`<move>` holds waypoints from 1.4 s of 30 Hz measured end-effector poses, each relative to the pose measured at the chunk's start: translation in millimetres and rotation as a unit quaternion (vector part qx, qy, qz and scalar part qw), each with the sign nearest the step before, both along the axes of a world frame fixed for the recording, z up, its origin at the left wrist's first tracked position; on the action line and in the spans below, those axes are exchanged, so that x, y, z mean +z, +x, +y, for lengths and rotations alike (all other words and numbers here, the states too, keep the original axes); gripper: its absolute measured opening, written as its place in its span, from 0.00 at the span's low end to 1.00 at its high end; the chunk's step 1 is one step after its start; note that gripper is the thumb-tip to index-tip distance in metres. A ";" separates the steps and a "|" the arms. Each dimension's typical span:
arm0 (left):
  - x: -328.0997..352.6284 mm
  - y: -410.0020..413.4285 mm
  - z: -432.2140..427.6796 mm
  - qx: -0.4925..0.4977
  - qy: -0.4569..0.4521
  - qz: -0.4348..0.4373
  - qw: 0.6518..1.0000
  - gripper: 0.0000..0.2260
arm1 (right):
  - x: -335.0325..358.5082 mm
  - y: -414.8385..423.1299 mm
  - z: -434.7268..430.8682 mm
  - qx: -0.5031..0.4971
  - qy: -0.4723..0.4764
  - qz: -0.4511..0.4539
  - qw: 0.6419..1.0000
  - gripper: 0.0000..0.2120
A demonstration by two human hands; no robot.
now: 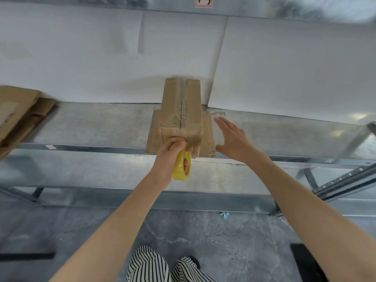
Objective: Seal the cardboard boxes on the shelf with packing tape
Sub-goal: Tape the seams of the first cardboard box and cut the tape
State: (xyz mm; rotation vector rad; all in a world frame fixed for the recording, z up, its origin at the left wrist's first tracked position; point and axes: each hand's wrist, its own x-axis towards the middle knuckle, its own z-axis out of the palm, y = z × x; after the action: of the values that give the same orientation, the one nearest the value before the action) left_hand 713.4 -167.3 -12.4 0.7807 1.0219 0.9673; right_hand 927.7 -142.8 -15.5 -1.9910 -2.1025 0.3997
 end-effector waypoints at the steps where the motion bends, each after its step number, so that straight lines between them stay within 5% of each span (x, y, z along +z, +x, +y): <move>1: -0.4 0.7 0.5 -0.002 0.003 0.000 1.000 0.02 | -6.8 10.3 -1.7 -0.024 -0.019 0.005 1.000 0.38; 8: -3.7 2.4 1.3 -0.017 -0.010 -0.035 0.999 0.06 | -43.0 48.2 3.2 -0.176 -0.035 0.050 0.983 0.17; 12: -4.2 0.9 1.1 -0.022 -0.005 -0.036 0.999 0.07 | -54.7 48.7 11.5 -0.217 -0.033 0.003 0.976 0.17; 19: -4.0 1.3 2.2 -0.030 -0.005 -0.037 0.999 0.06 | -51.0 42.0 27.3 -0.238 -0.063 0.057 0.967 0.10; 24: -1.6 3.0 2.2 -0.042 -0.001 -0.028 0.999 0.05 | -11.6 18.5 30.5 -0.252 0.046 0.253 0.933 0.09; 28: 1.4 3.2 0.8 -0.048 0.002 -0.031 0.998 0.05 | 40.4 -26.5 32.7 -0.169 0.195 0.319 0.912 0.01; 32: 3.8 3.8 0.5 -0.043 -0.009 -0.040 0.998 0.05 | 64.1 -71.8 41.6 -0.022 0.189 0.239 0.952 0.08; 36: -3.6 1.3 -2.9 -0.052 -0.017 -0.046 0.997 0.05 | 52.1 -86.7 49.8 0.064 0.110 -0.003 0.992 0.17; 42: -20.5 -1.0 -2.0 -0.068 -0.030 0.012 0.997 0.04 | 49.0 -86.7 58.0 0.068 0.089 -0.006 0.994 0.18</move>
State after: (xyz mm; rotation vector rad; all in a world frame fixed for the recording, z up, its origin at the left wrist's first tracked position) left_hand 712.4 -169.3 -33.0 0.8031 1.0000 0.8087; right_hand 840.9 -84.7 33.4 -1.7628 -2.2044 0.2143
